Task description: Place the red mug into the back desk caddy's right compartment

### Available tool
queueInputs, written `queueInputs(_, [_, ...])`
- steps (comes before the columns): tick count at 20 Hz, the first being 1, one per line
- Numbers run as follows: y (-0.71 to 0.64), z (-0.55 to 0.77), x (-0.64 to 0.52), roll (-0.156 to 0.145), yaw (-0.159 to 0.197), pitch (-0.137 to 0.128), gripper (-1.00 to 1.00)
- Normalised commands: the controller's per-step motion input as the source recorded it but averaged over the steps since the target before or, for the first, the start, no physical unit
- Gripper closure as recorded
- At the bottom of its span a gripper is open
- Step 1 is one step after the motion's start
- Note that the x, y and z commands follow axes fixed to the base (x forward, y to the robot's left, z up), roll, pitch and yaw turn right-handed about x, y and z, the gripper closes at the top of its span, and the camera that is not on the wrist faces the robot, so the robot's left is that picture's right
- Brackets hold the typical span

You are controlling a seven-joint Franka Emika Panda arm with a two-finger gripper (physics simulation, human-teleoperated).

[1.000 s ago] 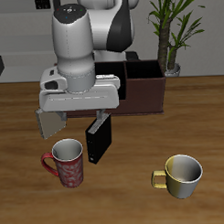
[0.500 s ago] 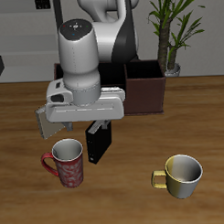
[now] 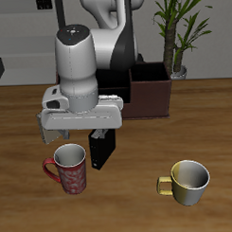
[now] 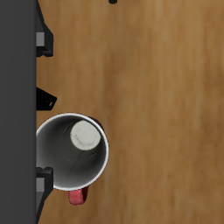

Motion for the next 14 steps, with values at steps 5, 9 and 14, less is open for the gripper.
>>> queueInputs(5, [0.06,-0.19,0.01,0.01,-0.002,-0.019,-1.0])
queueInputs(9, [0.07,-0.1,0.02,0.01,-0.002,-0.031,-1.0])
queueInputs(14, [0.0,-0.11,0.03,-0.009,-0.009,0.013,-1.0])
